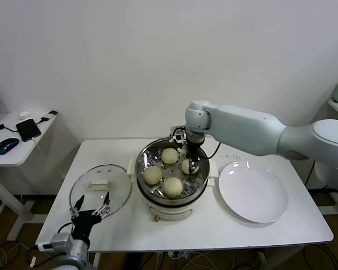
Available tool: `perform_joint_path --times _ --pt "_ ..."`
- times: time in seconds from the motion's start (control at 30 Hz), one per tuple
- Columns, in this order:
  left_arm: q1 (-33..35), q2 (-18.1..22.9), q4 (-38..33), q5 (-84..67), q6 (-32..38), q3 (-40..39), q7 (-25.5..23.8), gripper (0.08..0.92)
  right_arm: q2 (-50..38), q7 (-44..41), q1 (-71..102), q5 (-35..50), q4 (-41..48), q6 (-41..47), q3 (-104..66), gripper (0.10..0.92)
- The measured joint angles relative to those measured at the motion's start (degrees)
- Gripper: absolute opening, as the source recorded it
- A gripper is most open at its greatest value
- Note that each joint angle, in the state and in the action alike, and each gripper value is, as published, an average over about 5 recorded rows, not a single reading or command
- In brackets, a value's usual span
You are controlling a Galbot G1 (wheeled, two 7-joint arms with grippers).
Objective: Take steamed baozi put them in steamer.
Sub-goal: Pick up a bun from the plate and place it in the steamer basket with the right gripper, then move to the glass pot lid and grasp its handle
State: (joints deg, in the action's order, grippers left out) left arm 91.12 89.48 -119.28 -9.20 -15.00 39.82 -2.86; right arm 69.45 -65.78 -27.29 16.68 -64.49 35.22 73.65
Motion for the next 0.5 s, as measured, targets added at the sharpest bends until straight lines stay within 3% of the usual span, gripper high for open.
perform_joint_path --times 0.2,0.5 --pt "0.21 0.24 -0.47 0.00 0.00 0.20 0.06 0.823 -1.35 0.34 -0.10 -0.09 -0.99 0.18 -1.87 0.801" --pt "0.50 0.97 -1.55 -0.89 0.58 0.34 -0.16 0.823 -8.27 3.03 0.85 2.19 -5.47 -1.36 -10.00 0.823"
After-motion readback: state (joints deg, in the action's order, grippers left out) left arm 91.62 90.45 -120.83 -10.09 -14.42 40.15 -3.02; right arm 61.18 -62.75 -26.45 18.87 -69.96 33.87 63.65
